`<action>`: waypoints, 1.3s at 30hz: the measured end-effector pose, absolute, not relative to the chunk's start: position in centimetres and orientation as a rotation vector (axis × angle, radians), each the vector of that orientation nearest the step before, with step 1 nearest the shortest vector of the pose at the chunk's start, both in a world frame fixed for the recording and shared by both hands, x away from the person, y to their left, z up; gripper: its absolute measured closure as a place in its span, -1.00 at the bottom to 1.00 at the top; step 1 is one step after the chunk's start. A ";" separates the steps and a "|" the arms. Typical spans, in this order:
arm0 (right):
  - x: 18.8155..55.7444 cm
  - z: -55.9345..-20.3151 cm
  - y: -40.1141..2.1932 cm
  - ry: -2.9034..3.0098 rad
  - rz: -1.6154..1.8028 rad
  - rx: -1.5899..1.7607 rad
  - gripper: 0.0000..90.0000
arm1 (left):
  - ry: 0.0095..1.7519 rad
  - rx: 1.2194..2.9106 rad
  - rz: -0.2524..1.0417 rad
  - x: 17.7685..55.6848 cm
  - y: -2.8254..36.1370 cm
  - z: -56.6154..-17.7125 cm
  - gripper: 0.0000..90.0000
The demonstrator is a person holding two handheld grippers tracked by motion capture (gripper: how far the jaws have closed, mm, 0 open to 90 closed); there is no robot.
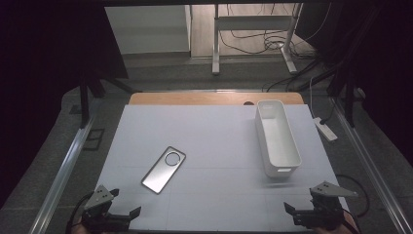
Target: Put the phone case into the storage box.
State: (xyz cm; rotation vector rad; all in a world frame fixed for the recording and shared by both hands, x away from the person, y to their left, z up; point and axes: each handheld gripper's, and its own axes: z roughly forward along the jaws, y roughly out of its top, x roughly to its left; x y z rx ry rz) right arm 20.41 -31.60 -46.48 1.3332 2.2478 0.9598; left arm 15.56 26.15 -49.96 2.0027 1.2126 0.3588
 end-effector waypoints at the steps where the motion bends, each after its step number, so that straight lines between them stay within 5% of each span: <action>1: 20.4 -46.5 -31.6 2.247 0.963 1.335 -1.00 | 1.214 2.003 0.358 15.6 26.1 -50.0 -1.00; 39: 20.3 -46.4 -31.5 2.254 0.965 1.308 -1.00 | 1.258 1.989 0.305 16.1 26.5 -50.0 -1.00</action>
